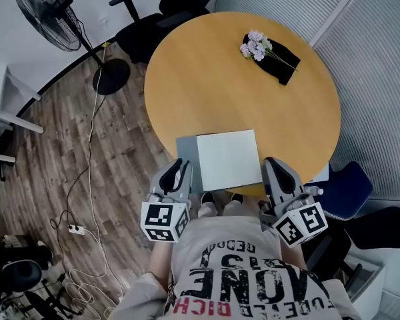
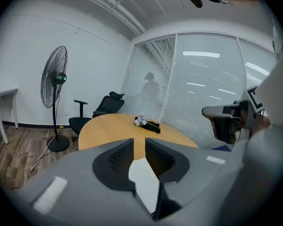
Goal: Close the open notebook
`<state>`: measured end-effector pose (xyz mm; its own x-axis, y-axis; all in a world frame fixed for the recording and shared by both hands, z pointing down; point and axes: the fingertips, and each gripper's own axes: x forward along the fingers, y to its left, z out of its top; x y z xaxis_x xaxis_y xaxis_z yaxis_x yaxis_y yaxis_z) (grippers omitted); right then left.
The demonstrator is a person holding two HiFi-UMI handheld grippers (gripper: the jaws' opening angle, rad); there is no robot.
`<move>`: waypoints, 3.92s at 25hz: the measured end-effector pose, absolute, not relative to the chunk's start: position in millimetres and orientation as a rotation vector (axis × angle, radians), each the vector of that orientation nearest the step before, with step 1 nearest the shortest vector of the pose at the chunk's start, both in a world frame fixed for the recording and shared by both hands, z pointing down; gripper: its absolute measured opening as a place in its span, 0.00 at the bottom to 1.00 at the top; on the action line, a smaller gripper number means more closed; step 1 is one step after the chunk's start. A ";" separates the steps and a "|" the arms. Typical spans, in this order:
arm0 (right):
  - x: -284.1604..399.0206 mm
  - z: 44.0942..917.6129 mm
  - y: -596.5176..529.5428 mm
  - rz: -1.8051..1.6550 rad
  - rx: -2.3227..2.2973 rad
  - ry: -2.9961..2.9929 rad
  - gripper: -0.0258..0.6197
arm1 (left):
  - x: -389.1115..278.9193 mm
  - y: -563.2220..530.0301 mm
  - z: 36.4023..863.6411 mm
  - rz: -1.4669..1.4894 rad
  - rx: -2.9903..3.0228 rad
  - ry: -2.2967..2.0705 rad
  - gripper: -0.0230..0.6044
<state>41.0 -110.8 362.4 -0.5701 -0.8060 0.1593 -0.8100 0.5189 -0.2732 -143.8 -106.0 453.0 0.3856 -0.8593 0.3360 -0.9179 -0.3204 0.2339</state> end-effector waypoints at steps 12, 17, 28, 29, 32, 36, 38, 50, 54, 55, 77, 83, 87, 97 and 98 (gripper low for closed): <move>32.3 363.9 -110.7 0.479 1.447 -2.699 0.06 | -165.3 -100.6 519.2 0.326 2.138 -1.497 0.18; 30.6 365.9 -110.4 0.477 1.439 -2.692 0.06 | -165.8 -94.0 556.4 0.411 2.092 -1.444 0.19; 31.2 365.3 -118.2 0.479 1.452 -2.684 0.06 | -167.5 -87.3 601.4 0.540 2.052 -1.384 0.22; 31.0 364.3 -119.1 0.477 1.451 -2.685 0.06 | -168.6 -87.3 604.6 0.548 2.044 -1.381 0.22; 29.9 363.6 -121.6 0.479 1.450 -2.684 0.06 | -172.5 -87.0 617.6 0.574 2.020 -1.365 0.22; 30.9 365.7 -120.7 0.482 1.458 -2.672 0.06 | -174.4 -81.7 636.3 0.599 1.990 -1.329 0.22; 31.3 365.2 -120.8 0.481 1.461 -2.670 0.06 | -174.2 -80.4 642.6 0.593 1.973 -1.313 0.22; 33.2 367.5 -121.2 0.487 1.478 -2.657 0.06 | -170.1 -84.0 678.6 0.510 1.859 -1.192 0.24; 33.7 366.4 -120.2 0.482 1.487 -2.648 0.06 | -169.9 -84.1 680.3 0.451 1.838 -1.128 0.24; 33.9 366.5 -120.1 0.482 1.487 -2.647 0.06 | -169.6 -84.3 680.5 0.432 1.835 -1.104 0.24; 33.1 367.0 -116.9 0.473 1.480 -2.654 0.06 | -173.7 -82.8 652.4 0.417 1.830 -1.088 0.07; 33.9 365.4 -116.5 0.475 1.483 -2.658 0.06 | -170.7 -83.2 639.8 0.443 1.867 -1.105 0.07; 32.7 364.2 -114.7 0.476 1.480 -2.669 0.06 | -168.3 -83.6 631.1 0.429 1.873 -1.112 0.07; 30.7 364.4 -109.1 0.483 1.463 -2.681 0.06 | -162.7 -85.6 609.9 0.420 1.900 -1.124 0.07; 30.8 364.1 -108.4 0.484 1.461 -2.682 0.06 | -162.0 -85.7 607.6 0.420 1.904 -1.123 0.07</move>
<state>30.8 -108.4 364.1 -0.5526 -0.8115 0.1902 -0.8268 0.5048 -0.2482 -162.0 -85.7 607.6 0.5373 -0.5426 0.6457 -0.8331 -0.2225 0.5064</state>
